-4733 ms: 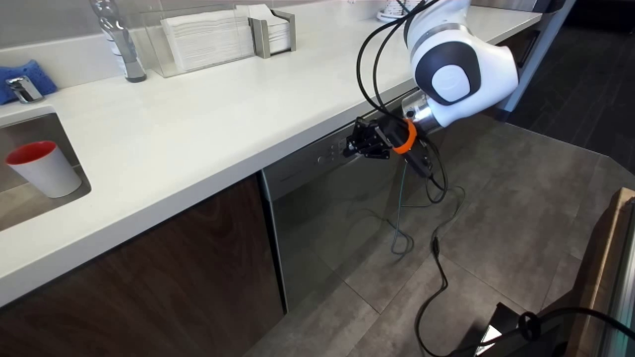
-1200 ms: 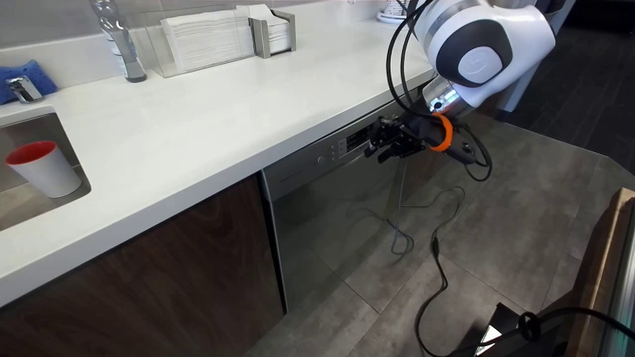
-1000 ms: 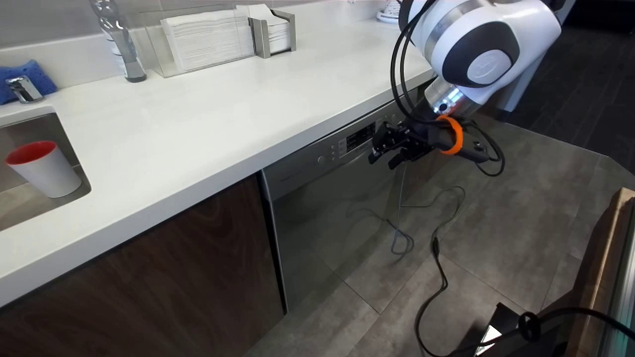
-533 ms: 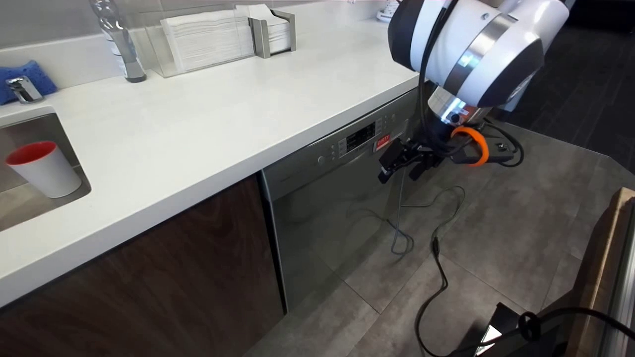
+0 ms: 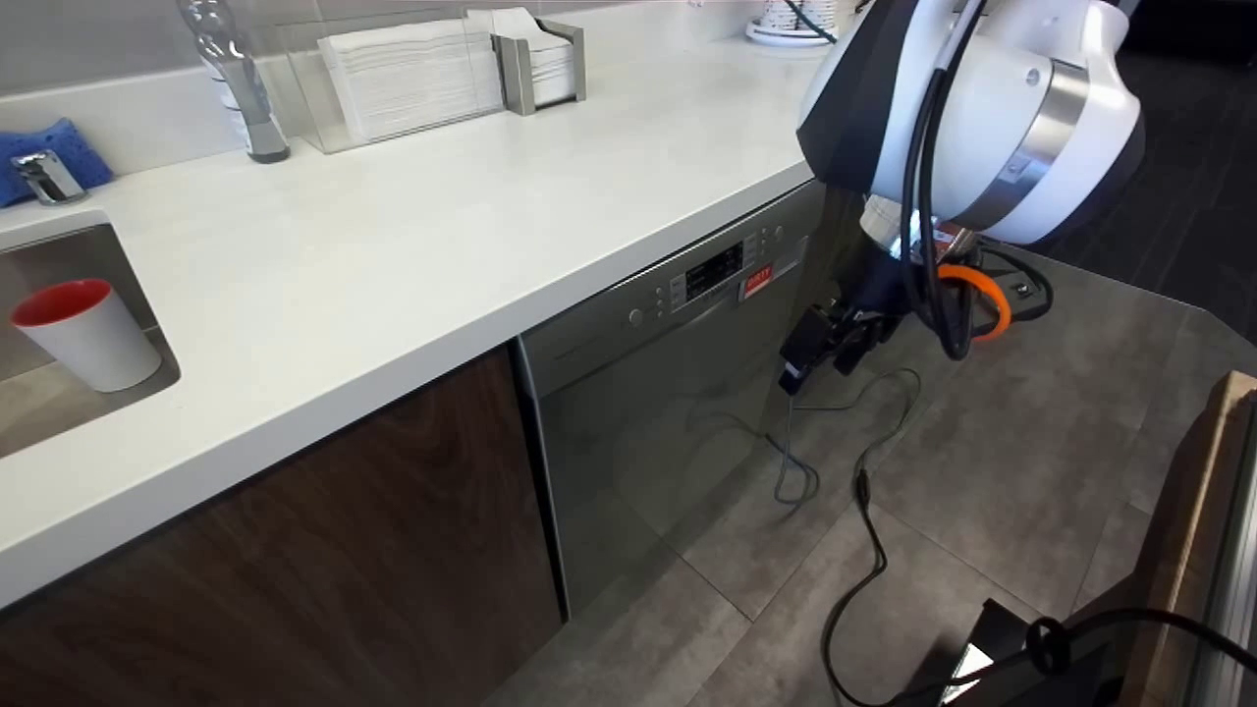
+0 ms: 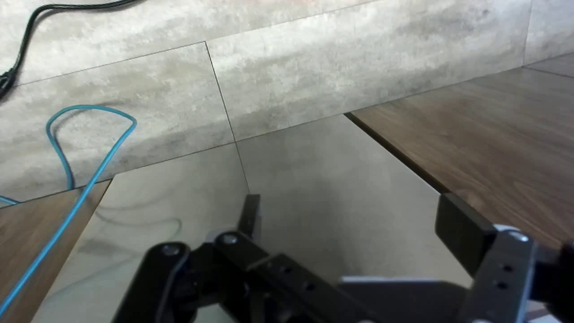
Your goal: Press a button on the dishwasher
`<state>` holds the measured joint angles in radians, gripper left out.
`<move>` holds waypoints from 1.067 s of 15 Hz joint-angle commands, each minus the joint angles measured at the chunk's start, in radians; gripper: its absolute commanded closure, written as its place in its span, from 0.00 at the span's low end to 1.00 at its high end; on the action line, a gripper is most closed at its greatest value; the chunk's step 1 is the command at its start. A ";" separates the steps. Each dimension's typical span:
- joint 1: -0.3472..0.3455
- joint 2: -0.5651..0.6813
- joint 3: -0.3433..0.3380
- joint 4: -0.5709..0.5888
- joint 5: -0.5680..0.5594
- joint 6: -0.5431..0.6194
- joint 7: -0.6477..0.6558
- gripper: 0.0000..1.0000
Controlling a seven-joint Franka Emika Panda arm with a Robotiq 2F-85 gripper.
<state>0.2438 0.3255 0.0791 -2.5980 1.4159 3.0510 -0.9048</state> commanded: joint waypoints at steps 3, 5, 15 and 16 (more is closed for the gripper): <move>0.050 -0.064 -0.101 -0.099 -0.329 -0.058 0.214 0.00; 0.072 -0.073 -0.147 -0.108 -0.422 -0.065 0.267 0.00; 0.199 -0.121 -0.345 -0.105 -0.720 -0.105 0.445 0.00; 0.210 -0.125 -0.359 -0.104 -0.737 -0.105 0.456 0.00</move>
<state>0.4105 0.2441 -0.2276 -2.6836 0.7557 2.9689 -0.5137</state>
